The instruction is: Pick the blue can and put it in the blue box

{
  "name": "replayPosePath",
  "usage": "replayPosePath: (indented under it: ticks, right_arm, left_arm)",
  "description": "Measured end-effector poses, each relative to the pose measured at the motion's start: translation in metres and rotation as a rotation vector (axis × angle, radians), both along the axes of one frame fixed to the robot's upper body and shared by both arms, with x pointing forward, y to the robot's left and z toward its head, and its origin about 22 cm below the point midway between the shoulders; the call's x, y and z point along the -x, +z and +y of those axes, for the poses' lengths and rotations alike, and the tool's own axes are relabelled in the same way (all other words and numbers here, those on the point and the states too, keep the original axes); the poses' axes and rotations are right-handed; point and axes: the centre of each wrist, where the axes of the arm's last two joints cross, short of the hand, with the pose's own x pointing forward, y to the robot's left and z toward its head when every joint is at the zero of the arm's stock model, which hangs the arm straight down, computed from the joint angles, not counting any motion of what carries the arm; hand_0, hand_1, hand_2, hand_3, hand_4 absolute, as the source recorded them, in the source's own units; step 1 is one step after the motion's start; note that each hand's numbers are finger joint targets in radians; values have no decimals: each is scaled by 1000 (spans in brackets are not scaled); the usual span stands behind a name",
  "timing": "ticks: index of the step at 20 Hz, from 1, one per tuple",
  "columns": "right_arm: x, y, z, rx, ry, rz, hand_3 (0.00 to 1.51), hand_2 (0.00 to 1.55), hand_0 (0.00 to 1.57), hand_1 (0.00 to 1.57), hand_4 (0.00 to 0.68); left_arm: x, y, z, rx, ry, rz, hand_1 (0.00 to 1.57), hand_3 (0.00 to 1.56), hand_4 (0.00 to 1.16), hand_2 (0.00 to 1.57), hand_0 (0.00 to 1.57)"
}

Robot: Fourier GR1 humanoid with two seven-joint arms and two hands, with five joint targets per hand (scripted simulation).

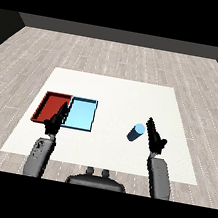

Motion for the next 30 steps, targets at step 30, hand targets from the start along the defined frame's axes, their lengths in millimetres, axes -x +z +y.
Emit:
replayPosePath:
  ticks: [30]
  right_arm:
    - [16, -33, -21, -180, 120, -190, 0, 0, 0, 0, 0]
  left_arm:
    - [14, -25, -3, 136, 21, -271, 0, 0, 0, 0, 0]
